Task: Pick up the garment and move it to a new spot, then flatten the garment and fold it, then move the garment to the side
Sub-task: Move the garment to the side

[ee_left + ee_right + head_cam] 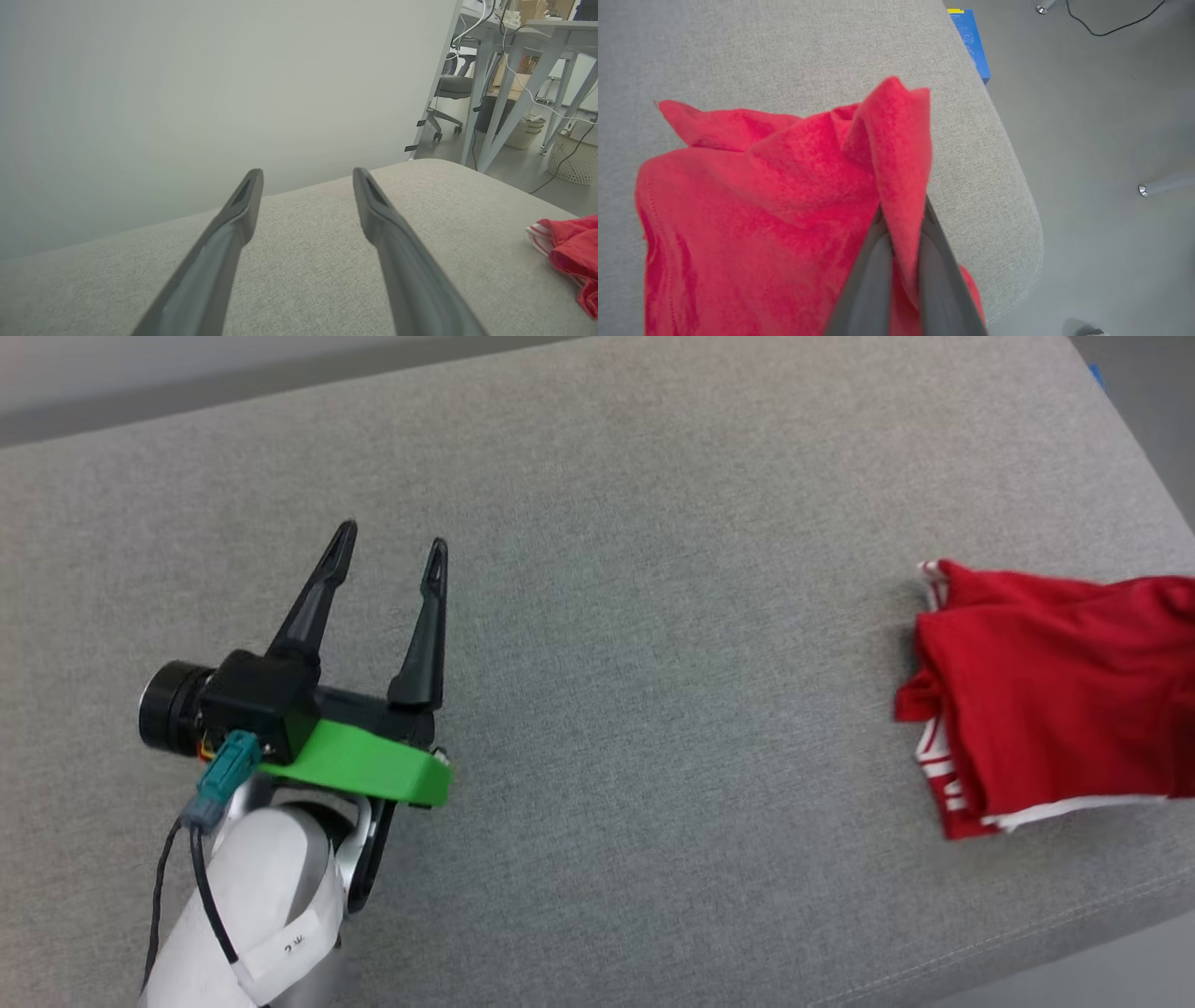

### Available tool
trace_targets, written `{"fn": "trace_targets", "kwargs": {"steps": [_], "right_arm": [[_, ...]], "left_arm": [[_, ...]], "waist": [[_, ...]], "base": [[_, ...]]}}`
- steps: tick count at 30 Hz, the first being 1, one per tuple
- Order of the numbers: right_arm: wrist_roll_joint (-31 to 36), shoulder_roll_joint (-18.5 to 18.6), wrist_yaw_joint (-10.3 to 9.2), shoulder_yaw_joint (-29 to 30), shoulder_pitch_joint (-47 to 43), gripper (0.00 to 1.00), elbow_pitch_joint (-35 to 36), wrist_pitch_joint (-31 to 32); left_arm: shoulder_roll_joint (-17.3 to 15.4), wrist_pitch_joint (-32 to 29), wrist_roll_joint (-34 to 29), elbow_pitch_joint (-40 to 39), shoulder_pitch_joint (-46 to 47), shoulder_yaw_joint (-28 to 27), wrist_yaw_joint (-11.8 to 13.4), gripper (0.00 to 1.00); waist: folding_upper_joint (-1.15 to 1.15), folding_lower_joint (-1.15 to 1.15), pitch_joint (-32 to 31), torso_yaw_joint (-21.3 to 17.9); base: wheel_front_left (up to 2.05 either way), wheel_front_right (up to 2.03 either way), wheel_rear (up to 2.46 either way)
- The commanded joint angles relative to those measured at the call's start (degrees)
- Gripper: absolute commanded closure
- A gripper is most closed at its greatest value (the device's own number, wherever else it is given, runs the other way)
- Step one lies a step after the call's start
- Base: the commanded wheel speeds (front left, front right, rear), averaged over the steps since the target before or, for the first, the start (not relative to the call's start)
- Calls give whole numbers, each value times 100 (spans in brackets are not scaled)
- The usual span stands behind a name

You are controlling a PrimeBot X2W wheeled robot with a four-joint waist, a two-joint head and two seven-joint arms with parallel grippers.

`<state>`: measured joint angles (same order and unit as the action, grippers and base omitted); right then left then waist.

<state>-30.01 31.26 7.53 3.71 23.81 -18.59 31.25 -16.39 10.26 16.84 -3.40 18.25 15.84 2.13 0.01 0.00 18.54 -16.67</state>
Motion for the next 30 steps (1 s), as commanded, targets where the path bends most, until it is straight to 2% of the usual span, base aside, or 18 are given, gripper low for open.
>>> {"fn": "trace_targets", "kwargs": {"steps": [1,10,14,18,19,20,21,30], "right_arm": [[161,143,-4,60,260,100,-121,-68],[736,750,-4,749,1395,100,-1064,-592],[935,874,-4,1047,1612,100,-1481,-714],[1155,824,-4,1369,1680,100,-1944,-928],[1198,794,-4,1422,1677,97,-2045,-978],[1251,764,-4,1500,1680,53,-2177,-1013],[1322,759,-4,1556,1684,0,-2269,-1053],[2146,685,-4,2212,1698,0,-2914,-1990]], "left_arm": [[-41,-22,-57,-57,201,35,-65,0],[74,63,-154,-221,892,186,-155,0],[100,114,-176,-263,1061,220,-173,0],[103,168,-193,-277,1156,243,-190,0],[105,180,-195,-273,1164,249,-189,0],[115,196,-191,-261,1168,250,-182,0],[121,209,-187,-243,1165,253,-181,0],[167,333,-95,71,945,233,-129,0]], "waist": [[-1,0,845,173],[-1,0,1589,777],[-1,0,1828,946],[-1,0,1947,1049],[-1,0,1951,1066],[-1,0,1945,1084],[-1,0,1929,1095],[-1,0,1356,1134]], "base": [[0,0,0],[0,0,0],[0,0,0],[0,0,0],[0,0,0],[0,0,0],[0,0,0],[0,0,0]]}}
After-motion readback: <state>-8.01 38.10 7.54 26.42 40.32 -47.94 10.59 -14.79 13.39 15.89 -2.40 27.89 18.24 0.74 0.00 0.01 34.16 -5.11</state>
